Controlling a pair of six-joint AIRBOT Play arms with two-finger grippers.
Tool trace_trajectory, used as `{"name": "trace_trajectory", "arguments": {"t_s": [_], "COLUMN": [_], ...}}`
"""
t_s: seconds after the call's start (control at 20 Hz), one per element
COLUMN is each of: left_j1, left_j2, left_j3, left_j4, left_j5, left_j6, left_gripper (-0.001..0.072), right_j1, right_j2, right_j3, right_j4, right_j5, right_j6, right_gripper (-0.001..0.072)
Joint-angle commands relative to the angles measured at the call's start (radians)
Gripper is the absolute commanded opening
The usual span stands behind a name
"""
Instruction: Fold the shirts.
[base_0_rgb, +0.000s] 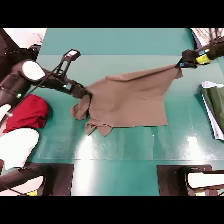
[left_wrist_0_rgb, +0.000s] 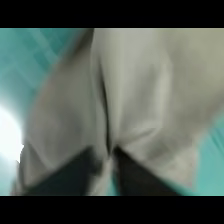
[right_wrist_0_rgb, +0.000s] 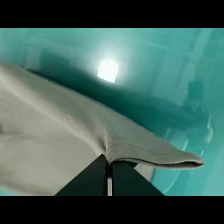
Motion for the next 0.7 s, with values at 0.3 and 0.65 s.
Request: {"name": "trace_trajectory", "arguments": {"t_s": [0.3,0.65], "left_j1": [0.114,0.197], "left_j2": [-0.075,-0.003], "left_j3": [0.184,-0.027], "left_j4": [0.116,-0.125], "left_j5": [-0.101,-0.303], "left_j6": [-0.076,-0.066], "left_gripper": [0.0525,0.0525], "right_j1": [-0.135,-0.23], "right_j2": [-0.101,-0.007], "right_j3": [0.002,-0.038], "right_j4": [0.045,0.085], "right_j5": [-0.008,0.201], "right_j6": [0.037,-0.055], "right_gripper": [0.0483,0.0439]}}
